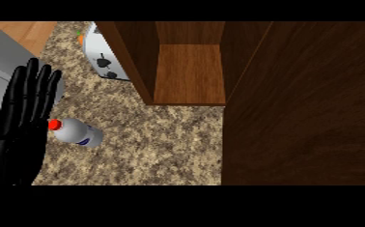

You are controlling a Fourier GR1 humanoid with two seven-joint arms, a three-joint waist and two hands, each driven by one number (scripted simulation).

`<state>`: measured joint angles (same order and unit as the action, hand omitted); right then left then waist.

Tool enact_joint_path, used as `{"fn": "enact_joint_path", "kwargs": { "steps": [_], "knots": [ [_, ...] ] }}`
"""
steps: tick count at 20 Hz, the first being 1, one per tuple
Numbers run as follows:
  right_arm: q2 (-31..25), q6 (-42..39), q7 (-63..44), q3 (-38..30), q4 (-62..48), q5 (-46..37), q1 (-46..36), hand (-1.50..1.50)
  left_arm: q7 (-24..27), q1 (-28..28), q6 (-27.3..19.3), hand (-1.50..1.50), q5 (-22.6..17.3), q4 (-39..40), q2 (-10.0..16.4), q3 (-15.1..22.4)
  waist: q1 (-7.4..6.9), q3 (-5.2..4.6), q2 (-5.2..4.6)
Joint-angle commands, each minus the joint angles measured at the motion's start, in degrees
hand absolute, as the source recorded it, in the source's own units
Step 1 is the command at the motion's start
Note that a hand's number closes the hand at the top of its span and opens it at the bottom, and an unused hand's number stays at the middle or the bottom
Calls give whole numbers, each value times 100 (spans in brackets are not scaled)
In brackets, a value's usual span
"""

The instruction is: Pick up the bottled water, place it into the cabinet and close the cabinet

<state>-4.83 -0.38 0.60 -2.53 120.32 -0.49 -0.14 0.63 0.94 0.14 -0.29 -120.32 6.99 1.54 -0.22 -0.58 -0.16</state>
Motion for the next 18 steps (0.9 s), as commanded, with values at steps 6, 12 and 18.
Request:
{"fn": "enact_joint_path", "kwargs": {
  "steps": [6, 12, 18],
  "knots": [
    [159, -152, 91, 146, 562, 203, 918, -150, 603, -214, 2089, -150, -2814, 970, 1279, -1838, 52, 48, 26],
    [-28, -1023, -841, 1264, 1588, 985, 1752, -150, -1057, -17, 2092, -150, -4287, 1038, 1574, -1986, 55, 57, 59],
    [0, -1111, -875, 1856, 2555, 615, 2748, -150, -1428, 353, 2231, -150, -4801, 1011, 1959, -2519, 39, 59, 43]
  ]
}}
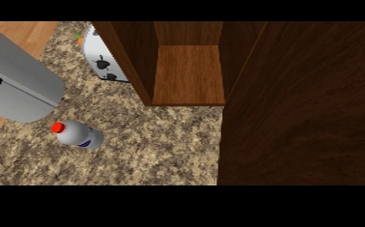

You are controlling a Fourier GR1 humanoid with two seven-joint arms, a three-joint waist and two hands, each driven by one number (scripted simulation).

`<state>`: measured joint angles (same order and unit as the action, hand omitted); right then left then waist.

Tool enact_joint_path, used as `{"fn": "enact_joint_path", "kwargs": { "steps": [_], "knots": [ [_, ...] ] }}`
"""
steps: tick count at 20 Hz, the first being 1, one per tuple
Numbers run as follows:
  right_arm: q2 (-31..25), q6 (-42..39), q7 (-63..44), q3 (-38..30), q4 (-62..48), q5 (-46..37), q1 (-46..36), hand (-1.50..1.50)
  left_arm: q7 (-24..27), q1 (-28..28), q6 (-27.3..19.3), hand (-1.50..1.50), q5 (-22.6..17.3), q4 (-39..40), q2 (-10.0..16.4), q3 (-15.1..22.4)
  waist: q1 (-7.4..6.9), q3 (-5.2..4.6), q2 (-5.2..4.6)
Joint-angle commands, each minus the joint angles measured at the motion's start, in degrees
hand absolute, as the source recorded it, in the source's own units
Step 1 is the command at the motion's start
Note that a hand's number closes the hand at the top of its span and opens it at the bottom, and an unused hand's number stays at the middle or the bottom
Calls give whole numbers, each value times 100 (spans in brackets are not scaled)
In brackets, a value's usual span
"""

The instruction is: Pick up the bottled water, place it into the cabinet and close the cabinet

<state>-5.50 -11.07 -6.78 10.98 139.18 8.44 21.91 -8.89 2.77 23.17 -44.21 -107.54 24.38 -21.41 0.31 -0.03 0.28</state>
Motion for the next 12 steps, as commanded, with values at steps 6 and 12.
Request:
{"fn": "enact_joint_path", "kwargs": {
  "steps": [6, 12],
  "knots": [
    [113, 31, 16, 888, 995, -532, 1106, -150, -103, 791, 588, -150, 213, -10, 93, -453, -7, 0, -4],
    [-142, -152, 146, 606, 1429, -123, 1653, -150, 37, 335, 674, -150, 663, 971, 4, -288, 55, 0, -9]
  ]
}}
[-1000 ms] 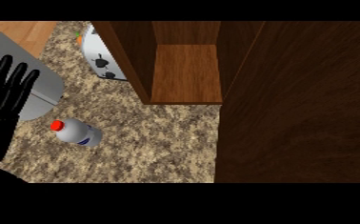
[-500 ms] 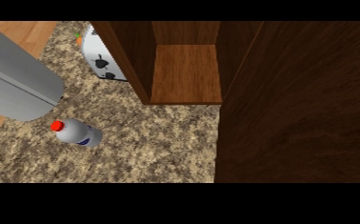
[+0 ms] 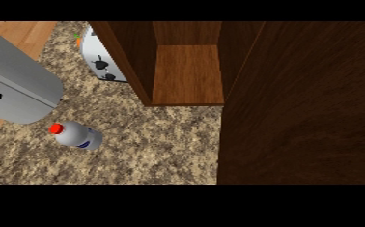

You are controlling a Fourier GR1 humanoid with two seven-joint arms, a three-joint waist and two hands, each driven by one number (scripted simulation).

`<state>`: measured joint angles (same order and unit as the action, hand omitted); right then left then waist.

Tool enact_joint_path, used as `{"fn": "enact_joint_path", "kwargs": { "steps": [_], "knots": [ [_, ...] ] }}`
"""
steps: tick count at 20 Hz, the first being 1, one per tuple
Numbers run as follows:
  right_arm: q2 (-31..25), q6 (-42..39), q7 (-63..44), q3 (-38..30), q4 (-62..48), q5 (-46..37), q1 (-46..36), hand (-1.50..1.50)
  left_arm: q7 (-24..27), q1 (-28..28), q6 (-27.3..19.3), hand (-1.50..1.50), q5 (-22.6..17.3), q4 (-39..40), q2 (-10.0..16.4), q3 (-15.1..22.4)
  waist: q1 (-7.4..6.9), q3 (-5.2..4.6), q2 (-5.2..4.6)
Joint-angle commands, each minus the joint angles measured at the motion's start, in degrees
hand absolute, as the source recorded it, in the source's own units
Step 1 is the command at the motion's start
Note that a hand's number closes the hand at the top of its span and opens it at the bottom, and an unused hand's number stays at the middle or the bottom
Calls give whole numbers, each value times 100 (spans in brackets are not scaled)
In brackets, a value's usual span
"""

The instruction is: Pick up the bottled water, place it into the cabinet and close the cabinet

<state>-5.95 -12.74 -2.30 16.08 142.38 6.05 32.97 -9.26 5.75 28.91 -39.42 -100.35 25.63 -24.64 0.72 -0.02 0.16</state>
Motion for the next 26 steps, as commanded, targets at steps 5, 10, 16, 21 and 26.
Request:
{"fn": "enact_joint_path", "kwargs": {
  "steps": [5, 10, 16, 21, 26],
  "knots": [
    [-109, -116, 392, 615, 767, -413, 904, -150, 625, -419, 542, -150, 947, 1612, -97, 218, 92, -6, -3],
    [-137, -43, 614, 742, 630, -581, 1105, -150, 1151, -523, 721, -150, 1539, 2514, -478, 526, 74, -7, -6],
    [-452, -140, 729, 760, 1055, -378, 1582, -150, 1876, -1181, 878, -150, 2029, 4098, -381, 459, 125, -12, -12],
    [-497, -23, 917, 894, 1003, -550, 1674, -150, 2851, -1462, 988, -150, 2744, 5269, -473, 674, 175, -26, -39],
    [-793, -125, 1274, 978, 1206, -645, 2248, -150, 3637, -1708, 1289, -150, 3025, 5991, -370, 745, 195, -24, -14]
  ]
}}
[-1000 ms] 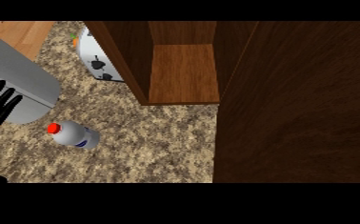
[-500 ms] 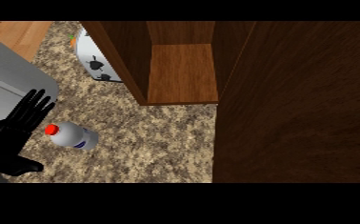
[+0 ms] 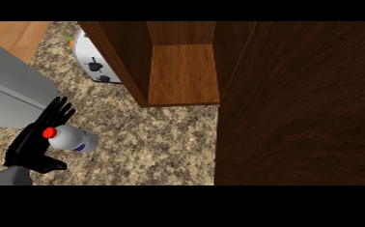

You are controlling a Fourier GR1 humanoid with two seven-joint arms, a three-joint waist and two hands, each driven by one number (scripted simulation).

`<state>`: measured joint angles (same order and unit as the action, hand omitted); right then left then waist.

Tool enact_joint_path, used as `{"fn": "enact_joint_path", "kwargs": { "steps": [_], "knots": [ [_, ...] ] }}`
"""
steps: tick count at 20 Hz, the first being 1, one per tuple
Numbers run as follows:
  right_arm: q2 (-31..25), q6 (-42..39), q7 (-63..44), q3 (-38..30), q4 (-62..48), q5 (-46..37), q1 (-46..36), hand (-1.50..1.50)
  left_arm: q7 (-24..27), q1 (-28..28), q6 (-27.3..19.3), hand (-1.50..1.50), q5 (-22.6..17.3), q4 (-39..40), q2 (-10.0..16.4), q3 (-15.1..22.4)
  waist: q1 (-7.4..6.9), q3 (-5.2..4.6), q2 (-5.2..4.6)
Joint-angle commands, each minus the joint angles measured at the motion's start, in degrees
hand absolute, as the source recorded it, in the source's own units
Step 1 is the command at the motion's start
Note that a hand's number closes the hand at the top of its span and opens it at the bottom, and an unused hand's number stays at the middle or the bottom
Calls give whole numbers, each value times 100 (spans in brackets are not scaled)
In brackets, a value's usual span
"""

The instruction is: Pick up the bottled water, place it into the cabinet and close the cabinet

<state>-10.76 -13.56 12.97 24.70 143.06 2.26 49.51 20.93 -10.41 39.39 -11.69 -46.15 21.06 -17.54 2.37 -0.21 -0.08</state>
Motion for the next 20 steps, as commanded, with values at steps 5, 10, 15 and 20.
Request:
{"fn": "enact_joint_path", "kwargs": {
  "steps": [5, 10, 15, 20],
  "knots": [
    [-369, -4, 101, 81, 834, -313, 508, -150, 1533, -254, -134, -150, 883, 1275, -345, 418, 53, -16, -20],
    [-502, -15, 627, -43, 502, -355, 721, -150, 1827, -465, 227, 150, 719, 1779, -310, 350, 19, -4, 2],
    [-416, 237, 304, 255, 767, -374, 676, -150, 2616, -580, -281, 150, 1301, 2052, -191, 666, 16, -21, -39],
    [-658, 82, 794, 23, 662, -144, 891, -150, 3504, -633, -1308, 150, 1719, 1966, -335, 893, 84, -19, -19]
  ]
}}
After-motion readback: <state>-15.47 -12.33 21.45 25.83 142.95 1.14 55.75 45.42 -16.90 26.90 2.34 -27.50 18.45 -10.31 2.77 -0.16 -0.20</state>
